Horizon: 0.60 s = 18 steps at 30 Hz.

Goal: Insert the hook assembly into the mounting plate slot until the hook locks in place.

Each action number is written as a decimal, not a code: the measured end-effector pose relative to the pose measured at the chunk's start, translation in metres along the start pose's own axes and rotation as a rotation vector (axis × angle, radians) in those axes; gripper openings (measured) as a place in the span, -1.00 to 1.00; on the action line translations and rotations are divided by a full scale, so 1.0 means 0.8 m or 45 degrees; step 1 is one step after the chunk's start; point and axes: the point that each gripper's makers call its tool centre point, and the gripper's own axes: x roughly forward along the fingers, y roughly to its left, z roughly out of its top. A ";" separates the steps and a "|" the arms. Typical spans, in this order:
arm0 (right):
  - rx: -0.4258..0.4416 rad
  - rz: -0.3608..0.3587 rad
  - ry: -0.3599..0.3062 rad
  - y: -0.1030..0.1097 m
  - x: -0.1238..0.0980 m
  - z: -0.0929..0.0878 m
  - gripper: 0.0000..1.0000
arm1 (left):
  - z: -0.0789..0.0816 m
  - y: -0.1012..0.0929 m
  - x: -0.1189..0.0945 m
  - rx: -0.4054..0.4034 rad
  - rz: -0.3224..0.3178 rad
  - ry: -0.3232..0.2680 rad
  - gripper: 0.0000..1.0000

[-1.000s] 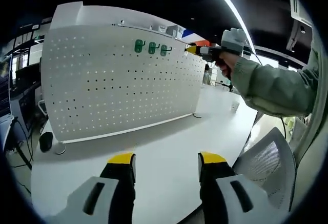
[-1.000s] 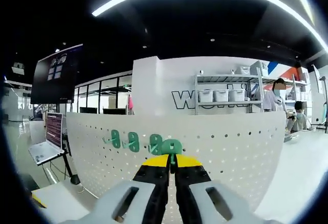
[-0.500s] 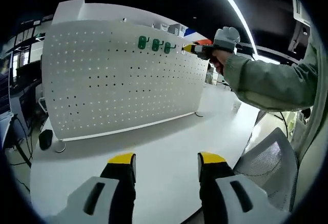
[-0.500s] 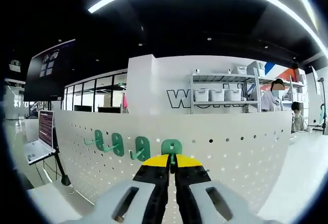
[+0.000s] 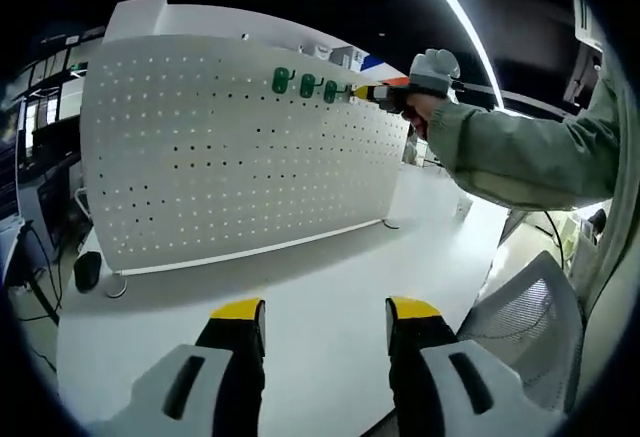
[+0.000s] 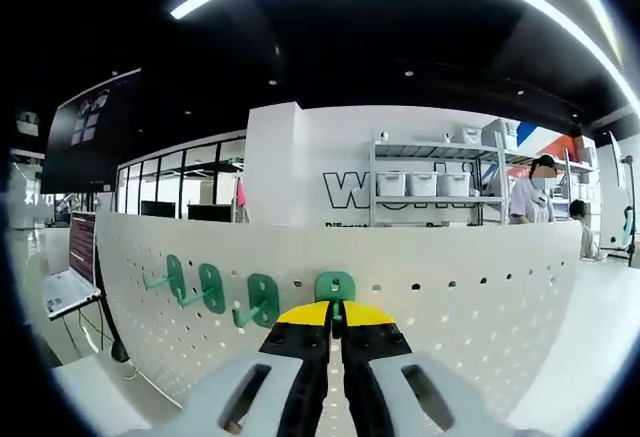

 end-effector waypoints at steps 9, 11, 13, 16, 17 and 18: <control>0.001 -0.012 0.010 0.000 0.005 -0.005 -0.99 | 0.000 0.002 0.000 -0.004 0.007 -0.004 0.00; 0.004 -0.020 0.010 0.000 0.005 -0.006 -0.99 | 0.000 0.003 0.000 -0.003 0.007 -0.003 0.00; 0.006 -0.030 0.015 0.000 0.005 -0.008 -0.99 | -0.001 0.003 0.000 -0.001 0.009 -0.003 0.00; -0.001 -0.040 0.011 -0.001 0.007 -0.009 -0.99 | 0.000 0.004 0.000 -0.003 0.012 -0.007 0.00; -0.005 -0.043 0.010 -0.002 0.007 -0.009 -0.99 | 0.000 0.005 0.000 -0.002 0.013 -0.007 0.00; -0.006 -0.044 0.009 -0.002 0.008 -0.009 -0.99 | 0.000 0.005 0.000 -0.002 0.014 -0.007 0.00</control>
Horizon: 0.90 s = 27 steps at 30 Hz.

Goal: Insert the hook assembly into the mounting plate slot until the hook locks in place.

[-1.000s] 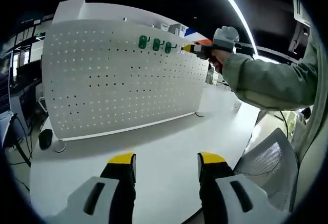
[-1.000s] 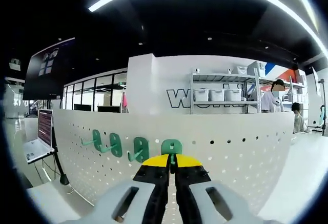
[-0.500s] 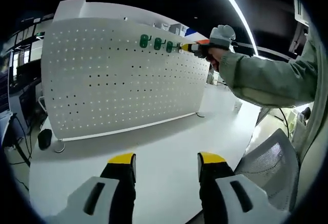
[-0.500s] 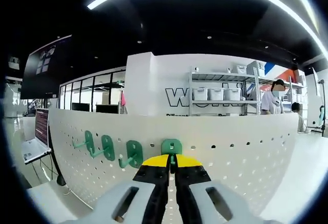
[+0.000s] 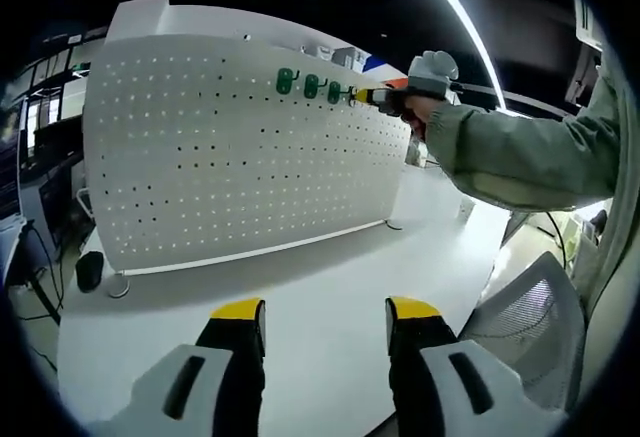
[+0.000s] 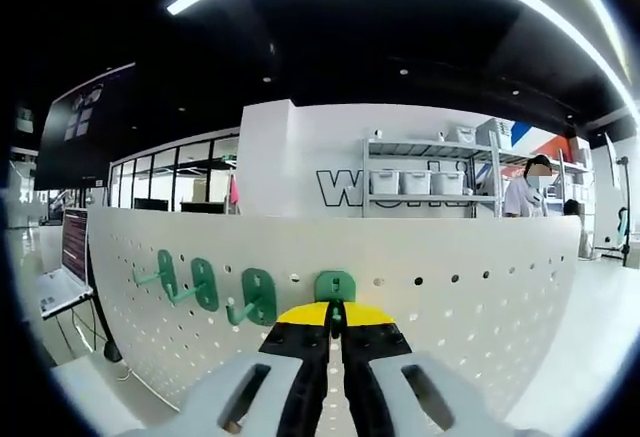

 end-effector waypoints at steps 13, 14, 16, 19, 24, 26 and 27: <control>-0.026 -0.009 0.016 0.003 -0.001 0.000 -0.97 | -0.001 0.003 -0.001 -0.009 0.002 -0.005 0.00; -0.028 -0.011 0.017 0.003 -0.001 0.000 -0.97 | -0.001 0.003 -0.001 -0.010 0.002 -0.005 0.00; -0.029 -0.010 0.015 0.003 -0.001 0.000 -0.97 | -0.001 0.003 -0.001 -0.009 0.001 -0.005 0.00; -0.035 -0.010 0.016 0.003 0.000 0.000 -0.97 | 0.000 0.004 -0.001 -0.010 0.002 -0.007 0.00; -0.025 -0.011 0.021 0.003 0.002 -0.001 -0.95 | 0.000 0.005 -0.002 -0.014 0.007 -0.010 -0.01; -0.012 -0.011 0.020 0.003 0.001 -0.001 -0.94 | 0.001 0.005 -0.003 -0.011 0.008 -0.011 -0.01; -0.004 -0.011 0.020 0.003 0.001 -0.001 -0.94 | 0.001 0.005 -0.003 -0.010 0.008 -0.012 -0.01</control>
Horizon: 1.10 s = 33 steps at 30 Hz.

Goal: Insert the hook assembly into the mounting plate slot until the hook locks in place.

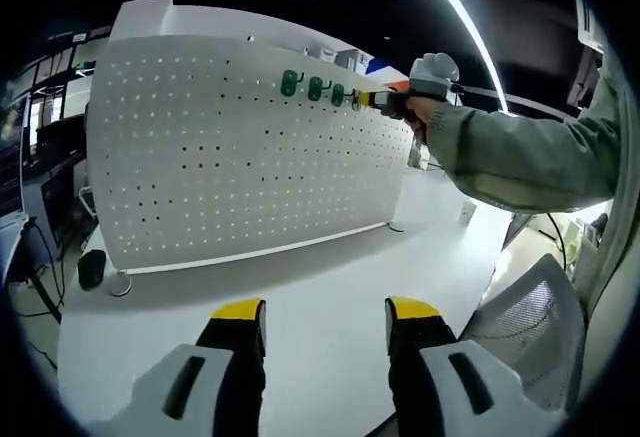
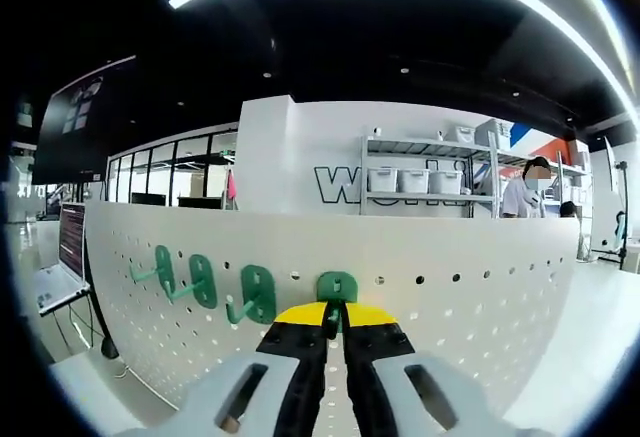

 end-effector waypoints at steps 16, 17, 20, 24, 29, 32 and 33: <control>-0.016 -0.005 -0.006 0.003 -0.002 -0.001 -0.87 | 0.000 0.000 -0.007 -0.004 0.012 -0.008 -0.01; -0.012 -0.001 -0.001 0.004 -0.002 -0.002 -0.86 | 0.000 0.000 -0.007 -0.004 0.013 -0.009 -0.01; -0.018 -0.004 -0.002 0.003 -0.003 -0.003 -0.85 | 0.000 0.000 -0.008 -0.003 0.015 -0.011 -0.01; -0.018 -0.008 0.000 0.003 -0.004 -0.004 -0.83 | 0.000 -0.001 -0.008 -0.002 0.014 -0.010 -0.01; -0.018 -0.011 0.001 0.001 -0.005 -0.004 -0.82 | 0.001 -0.001 -0.009 -0.001 0.014 -0.010 -0.01; -0.017 -0.010 0.002 0.001 -0.005 -0.005 -0.79 | 0.002 -0.002 -0.008 -0.001 0.014 -0.011 -0.01; -0.017 -0.011 0.001 0.002 -0.005 -0.005 -0.78 | 0.002 -0.001 -0.008 0.000 0.013 -0.011 -0.01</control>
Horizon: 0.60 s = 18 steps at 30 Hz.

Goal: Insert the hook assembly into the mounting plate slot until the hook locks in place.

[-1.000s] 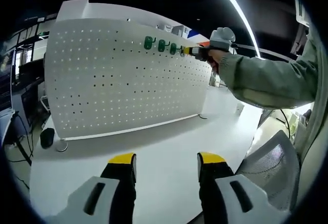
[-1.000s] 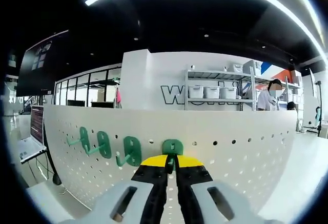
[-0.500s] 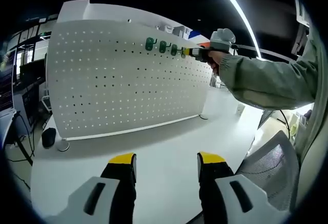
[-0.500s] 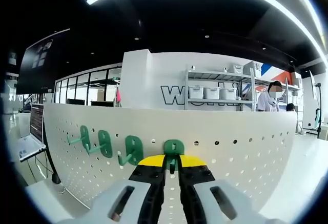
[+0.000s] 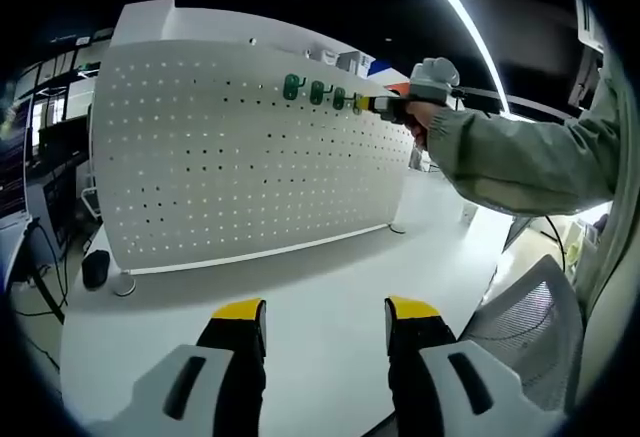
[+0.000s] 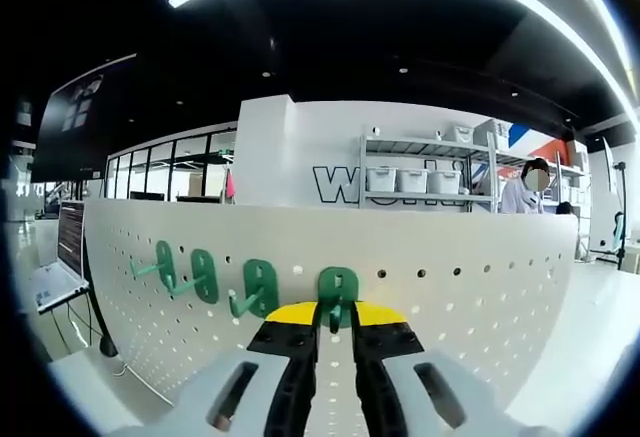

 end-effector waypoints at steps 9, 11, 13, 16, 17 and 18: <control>-0.015 -0.006 0.011 -0.002 -0.004 -0.006 -0.67 | -0.001 -0.002 0.000 -0.002 -0.006 0.004 -0.01; -0.014 -0.005 0.016 -0.002 -0.006 -0.007 -0.65 | -0.001 -0.003 0.000 0.001 -0.008 0.005 -0.01; -0.011 -0.005 0.019 -0.003 -0.007 -0.009 -0.64 | -0.001 -0.005 0.000 0.000 -0.010 0.005 -0.01; -0.016 -0.009 0.023 -0.003 -0.011 -0.010 -0.61 | 0.000 -0.007 -0.001 0.006 -0.014 0.004 -0.01; -0.016 -0.009 0.023 -0.003 -0.013 -0.010 -0.60 | 0.000 -0.008 -0.002 0.006 -0.015 0.004 -0.01; -0.015 -0.008 0.023 -0.003 -0.014 -0.010 -0.59 | 0.000 -0.008 -0.002 0.007 -0.016 0.003 -0.01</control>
